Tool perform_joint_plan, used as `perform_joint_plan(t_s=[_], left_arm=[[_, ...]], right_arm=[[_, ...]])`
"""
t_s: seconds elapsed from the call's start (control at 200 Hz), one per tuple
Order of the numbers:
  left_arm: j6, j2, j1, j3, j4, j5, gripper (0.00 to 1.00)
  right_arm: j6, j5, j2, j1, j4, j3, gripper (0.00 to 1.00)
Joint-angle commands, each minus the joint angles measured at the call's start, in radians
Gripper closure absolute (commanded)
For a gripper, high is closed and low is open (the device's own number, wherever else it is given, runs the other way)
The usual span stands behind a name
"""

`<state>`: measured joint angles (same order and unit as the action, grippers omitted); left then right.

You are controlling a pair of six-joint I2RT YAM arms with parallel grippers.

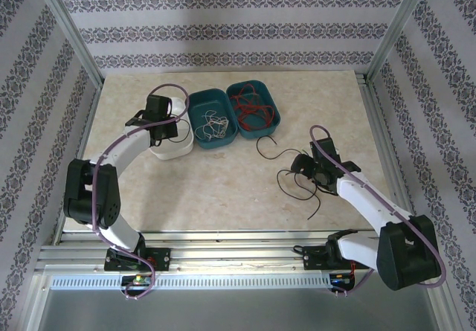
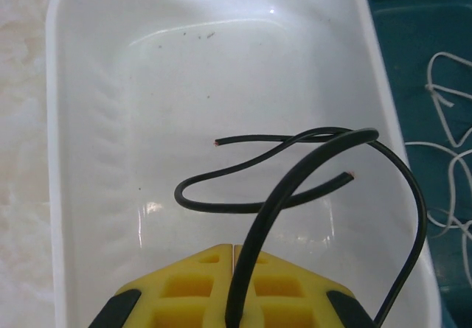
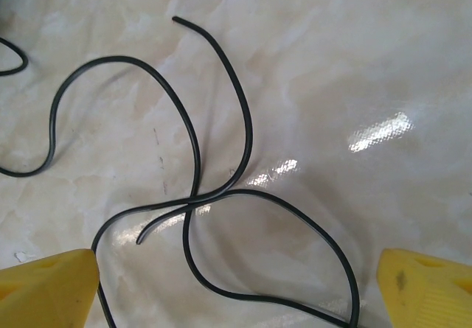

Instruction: Untangle the cables

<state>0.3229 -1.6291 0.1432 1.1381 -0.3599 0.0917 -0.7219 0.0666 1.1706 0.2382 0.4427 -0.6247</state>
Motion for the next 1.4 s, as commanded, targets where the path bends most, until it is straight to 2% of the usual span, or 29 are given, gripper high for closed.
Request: perform_joint_plan(t_s=[0.0,0.155,0.23,0.3,0.415,0.625,0.745,0.869,1.034,1.214,1.394], left_arm=[[0.022,-0.022,-0.026,0.030,-0.029,0.026,0.99],[0.034,-0.062,-0.036,0.043,-0.048,0.031,0.97],[0.036,-0.071,-0.039,0.042,-0.048,0.035,0.89],[0.039,-0.072,-0.041,0.043,-0.048,0.036,0.76],[0.040,-0.059,-0.042,0.048,-0.046,0.023,0.66],[0.063,0.030,-0.038,0.049,-0.059,-0.023,0.56],[0.079,0.122,-0.015,0.055,-0.079,-0.003,0.50],[0.096,0.198,0.068,0.058,-0.062,0.010,0.47],[0.079,0.180,0.269,0.073,0.016,0.021,0.40],[0.037,0.011,0.460,0.120,0.177,-0.075,0.40],[0.001,-0.244,0.611,0.286,0.184,-0.140,0.43]], right_arm=[[0.022,-0.018,0.040,0.004,0.025,-0.043,0.07],[0.030,-0.035,0.081,0.005,0.024,-0.061,0.13],[0.032,-0.032,0.083,0.006,0.022,-0.061,0.16],[0.033,-0.026,0.081,0.004,0.024,-0.062,0.18],[0.043,-0.013,0.080,-0.003,0.035,-0.068,0.19],[0.061,-0.017,0.065,-0.029,0.047,-0.078,0.23],[0.064,-0.025,0.065,-0.043,0.045,-0.081,0.25],[0.070,-0.030,0.081,-0.058,0.043,-0.087,0.33],[0.081,-0.039,0.104,-0.075,0.038,-0.100,0.47],[0.097,-0.044,0.135,-0.103,0.031,-0.126,0.52],[0.100,-0.059,0.159,-0.129,0.019,-0.136,0.54]])
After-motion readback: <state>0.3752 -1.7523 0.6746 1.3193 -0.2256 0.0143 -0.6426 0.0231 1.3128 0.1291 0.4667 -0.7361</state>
